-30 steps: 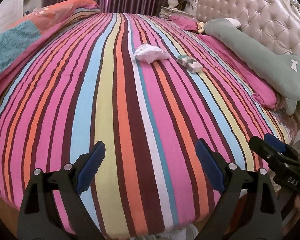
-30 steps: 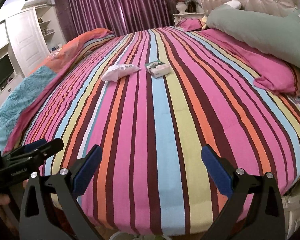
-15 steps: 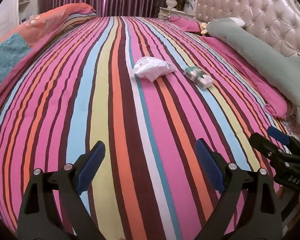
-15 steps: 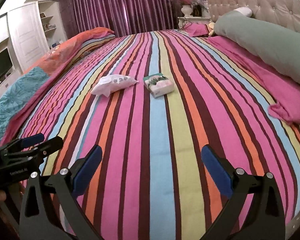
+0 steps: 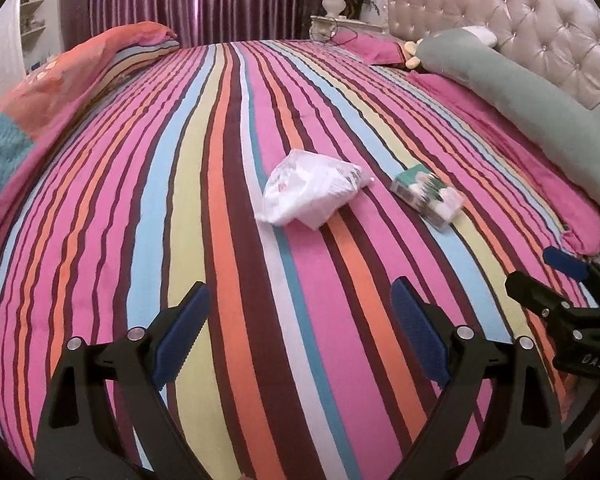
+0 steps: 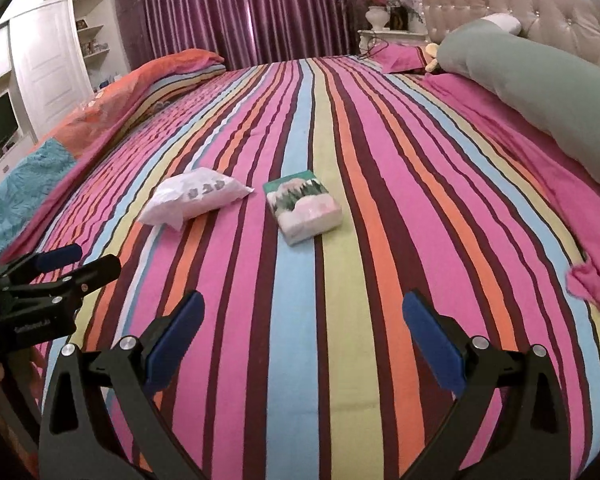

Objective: Collect trash
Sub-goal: 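Grasp the white plastic bag with the left tool while the right tool grasps the tissue pack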

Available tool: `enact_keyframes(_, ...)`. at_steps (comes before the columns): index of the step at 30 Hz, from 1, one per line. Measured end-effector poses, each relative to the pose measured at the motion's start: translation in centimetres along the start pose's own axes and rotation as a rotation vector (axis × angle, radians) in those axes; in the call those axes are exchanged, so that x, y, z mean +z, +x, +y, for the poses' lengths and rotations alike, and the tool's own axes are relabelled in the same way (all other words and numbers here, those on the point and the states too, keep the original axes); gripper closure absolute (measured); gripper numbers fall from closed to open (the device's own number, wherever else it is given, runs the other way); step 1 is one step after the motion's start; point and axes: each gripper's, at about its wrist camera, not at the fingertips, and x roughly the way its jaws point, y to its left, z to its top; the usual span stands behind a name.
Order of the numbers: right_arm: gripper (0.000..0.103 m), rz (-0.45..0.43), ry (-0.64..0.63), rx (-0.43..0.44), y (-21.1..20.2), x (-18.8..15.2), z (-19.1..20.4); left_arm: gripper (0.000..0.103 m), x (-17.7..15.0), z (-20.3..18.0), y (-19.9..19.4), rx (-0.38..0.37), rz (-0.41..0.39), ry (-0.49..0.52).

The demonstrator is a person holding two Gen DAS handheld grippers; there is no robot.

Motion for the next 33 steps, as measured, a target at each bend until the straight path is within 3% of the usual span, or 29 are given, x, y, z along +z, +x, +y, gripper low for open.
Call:
enact_keyframes(15, 0.008, 0.037, -0.077, 0.004, 5.4, 3.2, -0.3, 0.014, 4.9, 0.3, 5.7, 0.006, 0.014, 0.042)
enact_keyframes(33, 0.008, 0.074, -0.146, 0.0, 10.3, 5.5, -0.2, 0.014, 8.3, -1.3, 11.0, -0.003, 0.065, 0.085)
